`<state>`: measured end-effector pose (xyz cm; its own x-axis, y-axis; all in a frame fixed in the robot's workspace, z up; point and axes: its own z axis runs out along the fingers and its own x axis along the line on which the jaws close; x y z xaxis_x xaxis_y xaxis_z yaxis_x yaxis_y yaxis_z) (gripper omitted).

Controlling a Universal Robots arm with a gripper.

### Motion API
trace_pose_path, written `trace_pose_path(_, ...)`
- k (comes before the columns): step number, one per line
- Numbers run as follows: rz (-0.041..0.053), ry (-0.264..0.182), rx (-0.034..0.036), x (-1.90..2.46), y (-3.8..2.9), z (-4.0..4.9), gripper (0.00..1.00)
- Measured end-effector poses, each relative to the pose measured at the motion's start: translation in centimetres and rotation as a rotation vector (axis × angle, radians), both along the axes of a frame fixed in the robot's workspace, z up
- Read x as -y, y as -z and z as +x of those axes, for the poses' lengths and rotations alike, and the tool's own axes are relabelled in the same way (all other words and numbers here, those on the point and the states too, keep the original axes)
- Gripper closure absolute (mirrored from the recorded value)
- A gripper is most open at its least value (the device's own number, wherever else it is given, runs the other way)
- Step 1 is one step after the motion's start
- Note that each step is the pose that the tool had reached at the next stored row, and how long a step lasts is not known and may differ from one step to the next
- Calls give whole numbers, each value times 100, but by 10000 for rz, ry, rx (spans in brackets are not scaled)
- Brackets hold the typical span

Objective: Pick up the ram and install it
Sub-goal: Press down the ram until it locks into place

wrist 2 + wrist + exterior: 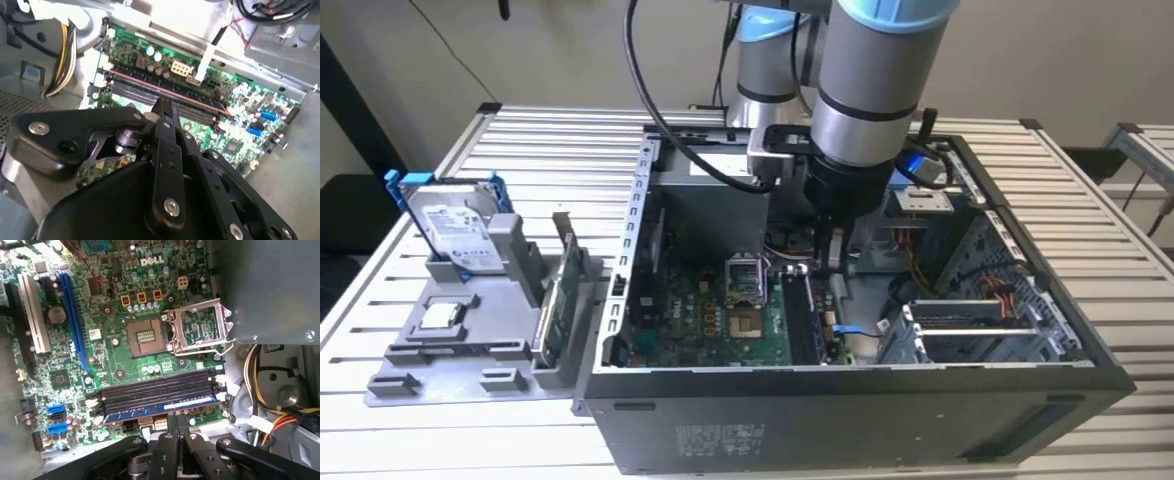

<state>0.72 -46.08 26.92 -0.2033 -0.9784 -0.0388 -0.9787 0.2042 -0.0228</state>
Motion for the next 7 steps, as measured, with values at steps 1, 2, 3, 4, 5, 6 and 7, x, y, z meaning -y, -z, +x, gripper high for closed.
trace_pose_path(1,-2,0,-1,0,-2,0,89)
trace_pose_path(2,-2,0,-1,0,-3,0,89)
trace_pose_path(3,-5,0,-2,0,-5,0,89)
trace_pose_path(4,-3,1,-1,0,-5,0,89)
trace_pose_path(5,-3,0,-2,0,-6,0,89)
trace_pose_path(6,-3,0,-1,0,-7,0,89)
trace_pose_path(7,-3,0,-1,0,-8,0,89)
